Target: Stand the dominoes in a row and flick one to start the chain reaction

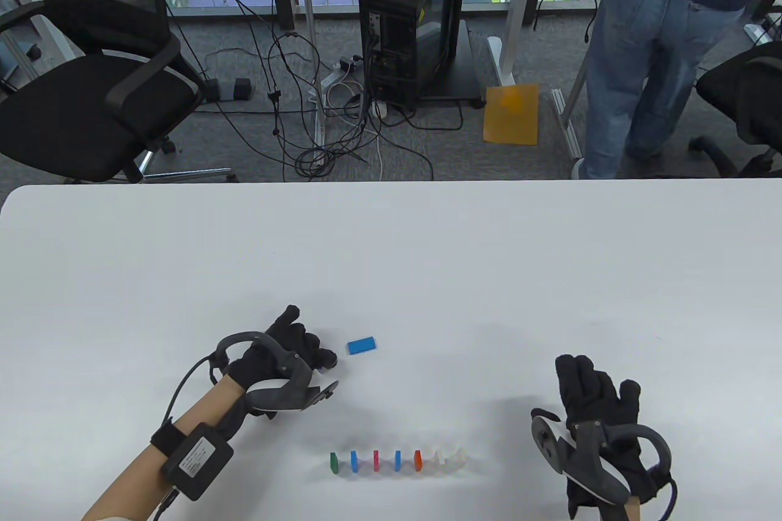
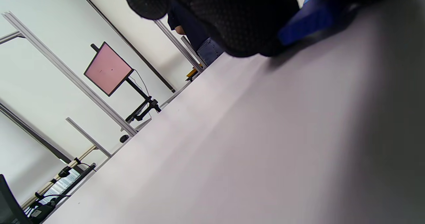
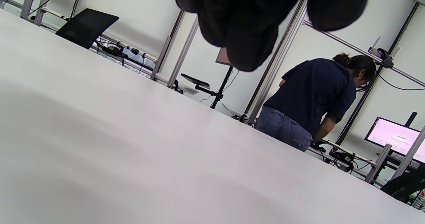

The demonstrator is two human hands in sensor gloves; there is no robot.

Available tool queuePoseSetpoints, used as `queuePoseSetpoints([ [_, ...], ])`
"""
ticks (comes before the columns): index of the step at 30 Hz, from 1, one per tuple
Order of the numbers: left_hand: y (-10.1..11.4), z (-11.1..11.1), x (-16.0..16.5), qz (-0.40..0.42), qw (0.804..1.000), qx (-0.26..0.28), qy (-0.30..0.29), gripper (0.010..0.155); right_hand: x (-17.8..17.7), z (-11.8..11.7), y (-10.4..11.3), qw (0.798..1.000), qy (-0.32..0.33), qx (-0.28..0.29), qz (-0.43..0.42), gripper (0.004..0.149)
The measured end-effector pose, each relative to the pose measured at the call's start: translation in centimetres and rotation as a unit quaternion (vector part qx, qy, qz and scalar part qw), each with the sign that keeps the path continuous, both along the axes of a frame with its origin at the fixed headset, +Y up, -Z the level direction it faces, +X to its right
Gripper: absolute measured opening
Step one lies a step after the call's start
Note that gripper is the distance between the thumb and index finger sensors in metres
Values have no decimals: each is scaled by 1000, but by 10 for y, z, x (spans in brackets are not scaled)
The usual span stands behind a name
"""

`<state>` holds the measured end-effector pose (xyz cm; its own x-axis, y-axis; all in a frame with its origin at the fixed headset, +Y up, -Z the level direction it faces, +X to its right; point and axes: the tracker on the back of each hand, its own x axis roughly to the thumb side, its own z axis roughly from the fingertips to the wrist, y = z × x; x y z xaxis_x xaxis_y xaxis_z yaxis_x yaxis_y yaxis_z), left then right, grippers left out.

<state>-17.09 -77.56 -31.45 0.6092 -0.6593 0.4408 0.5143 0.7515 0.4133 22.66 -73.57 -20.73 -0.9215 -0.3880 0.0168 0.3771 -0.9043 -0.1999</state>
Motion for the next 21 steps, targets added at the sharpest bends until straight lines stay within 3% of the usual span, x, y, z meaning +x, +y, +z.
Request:
queuePoseSetpoints([
  [9,34,16,-38,135,988,-25,77,51,-1,0,0,1000,4,5,-1,93],
  [15,54,55,-47,153,986,31,61,44,-4,1,0,1000,13,12,3,93],
  [19,62,83,-44,169,984,35,43,45,-6,2,1,1000,17,12,7,93],
  [21,63,98,-42,185,982,10,36,46,-7,3,1,1000,19,13,8,93],
])
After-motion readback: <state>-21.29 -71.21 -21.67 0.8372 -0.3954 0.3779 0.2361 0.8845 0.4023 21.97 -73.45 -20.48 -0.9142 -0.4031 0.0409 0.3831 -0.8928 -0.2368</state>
